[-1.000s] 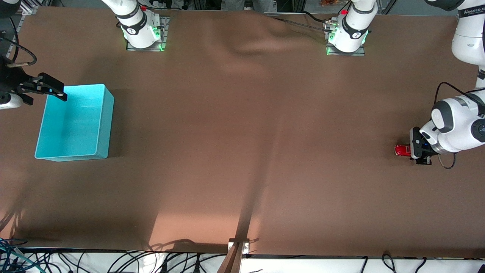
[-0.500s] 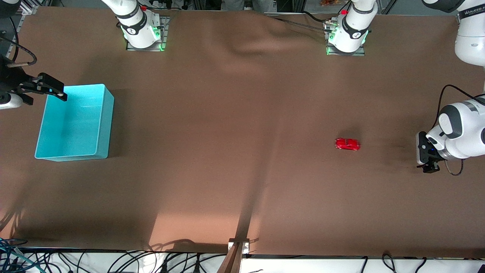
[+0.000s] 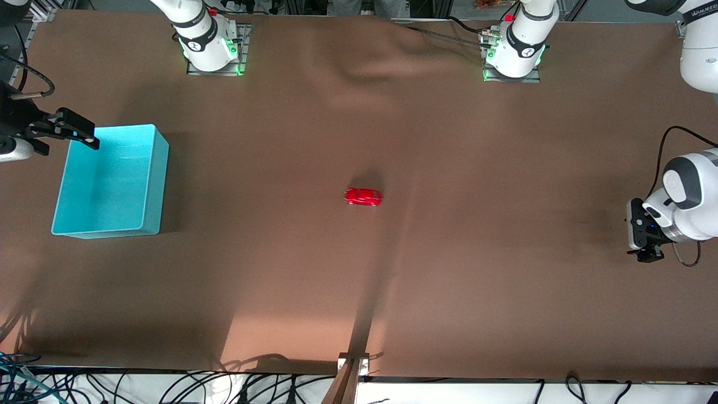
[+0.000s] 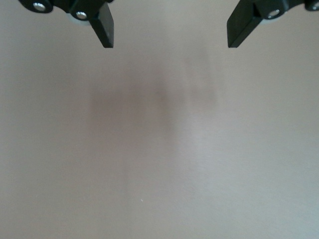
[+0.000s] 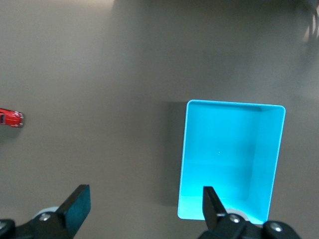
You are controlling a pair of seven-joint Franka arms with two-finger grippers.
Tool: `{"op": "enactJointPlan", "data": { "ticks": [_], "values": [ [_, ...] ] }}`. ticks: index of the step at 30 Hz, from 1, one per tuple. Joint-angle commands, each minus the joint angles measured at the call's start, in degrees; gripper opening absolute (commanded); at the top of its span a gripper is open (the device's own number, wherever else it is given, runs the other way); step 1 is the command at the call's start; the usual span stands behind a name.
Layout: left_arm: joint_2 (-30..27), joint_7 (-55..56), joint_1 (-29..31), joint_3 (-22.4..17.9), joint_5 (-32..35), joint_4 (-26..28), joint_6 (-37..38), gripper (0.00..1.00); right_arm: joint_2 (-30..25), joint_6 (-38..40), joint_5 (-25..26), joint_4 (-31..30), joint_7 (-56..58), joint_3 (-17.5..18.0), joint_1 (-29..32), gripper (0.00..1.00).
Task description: Wind red beetle toy and store in blue box
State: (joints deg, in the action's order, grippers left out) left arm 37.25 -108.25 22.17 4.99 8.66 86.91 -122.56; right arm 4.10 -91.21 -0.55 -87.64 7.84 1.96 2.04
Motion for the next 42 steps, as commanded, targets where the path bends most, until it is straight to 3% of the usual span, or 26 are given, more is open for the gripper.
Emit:
{"op": "enactJointPlan", "data": {
  "ticks": [1,14,25,33,42],
  "values": [
    [-0.2,1.3,-0.1,0.5,-1.0,-3.3,3.3,1.00,-0.2,0.6,0.6,0.4,0.1,0.9,0.8,1.00],
    [-3.4,11.6,-0.1,0.7,-1.0,-3.7,7.4,1.00,0.0,1.0,0.7,0.3,0.2,0.9,0.8,1.00],
    [-3.8,23.3,-2.2,1.1,-1.0,-10.8,18.7,1.00,3.6,3.5,0.8,-0.3,1.0,0.9,0.9,1.00],
    [-3.9,35.0,-3.8,1.2,-1.5,-15.2,26.8,1.00,5.1,1.7,1.1,-3.0,14.9,0.5,1.2,1.00],
    [-8.7,45.8,-7.8,0.3,-2.2,-13.9,28.0,1.00,5.0,-6.0,1.5,-11.3,37.5,-1.1,1.3,1.00]
  ]
}}
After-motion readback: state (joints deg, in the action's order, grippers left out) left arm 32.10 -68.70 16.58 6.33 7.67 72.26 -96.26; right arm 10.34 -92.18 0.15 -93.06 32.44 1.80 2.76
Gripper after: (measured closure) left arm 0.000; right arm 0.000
